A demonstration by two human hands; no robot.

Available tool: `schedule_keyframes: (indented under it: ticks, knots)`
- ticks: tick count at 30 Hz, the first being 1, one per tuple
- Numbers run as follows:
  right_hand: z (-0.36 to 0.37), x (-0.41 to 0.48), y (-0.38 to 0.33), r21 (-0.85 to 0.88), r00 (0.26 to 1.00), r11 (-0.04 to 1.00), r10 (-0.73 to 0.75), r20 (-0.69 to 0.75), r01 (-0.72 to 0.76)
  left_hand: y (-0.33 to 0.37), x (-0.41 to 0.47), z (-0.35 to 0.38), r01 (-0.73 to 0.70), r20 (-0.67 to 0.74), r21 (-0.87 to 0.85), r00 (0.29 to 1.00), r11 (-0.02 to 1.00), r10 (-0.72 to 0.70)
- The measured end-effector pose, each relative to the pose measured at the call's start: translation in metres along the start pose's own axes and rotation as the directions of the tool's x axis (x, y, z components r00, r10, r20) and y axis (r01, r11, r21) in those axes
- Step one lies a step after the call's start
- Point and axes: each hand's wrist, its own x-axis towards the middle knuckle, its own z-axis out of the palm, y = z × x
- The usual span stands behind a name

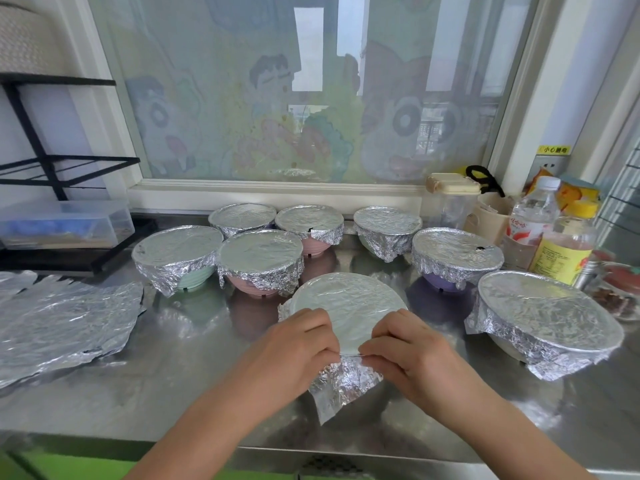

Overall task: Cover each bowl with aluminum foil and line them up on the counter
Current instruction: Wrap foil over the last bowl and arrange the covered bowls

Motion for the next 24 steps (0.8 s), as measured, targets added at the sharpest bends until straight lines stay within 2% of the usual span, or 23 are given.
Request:
schedule_keyframes:
  ticks: [8,14,24]
  knots:
    - [0.010,0.005,-0.006,-0.002,0.999,1.000,-0.015,-0.051,0.015,0.004,0.002,0.003,0.003,0.007,0.017,1.000,1.000,-0.003]
    - [-0.002,-0.001,-0.001,0.051,0.999,0.998,0.029,-0.028,-0.028,-0.004,0.000,-0.008,0.026,0.020,0.010,0.999,1.000,-0.026]
    - [0.006,0.006,-0.007,0.021,1.000,1.000,-0.018,-0.013,0.018,0.011,0.010,0.005,0.025,0.043,0.024,0.999,0.999,-0.026]
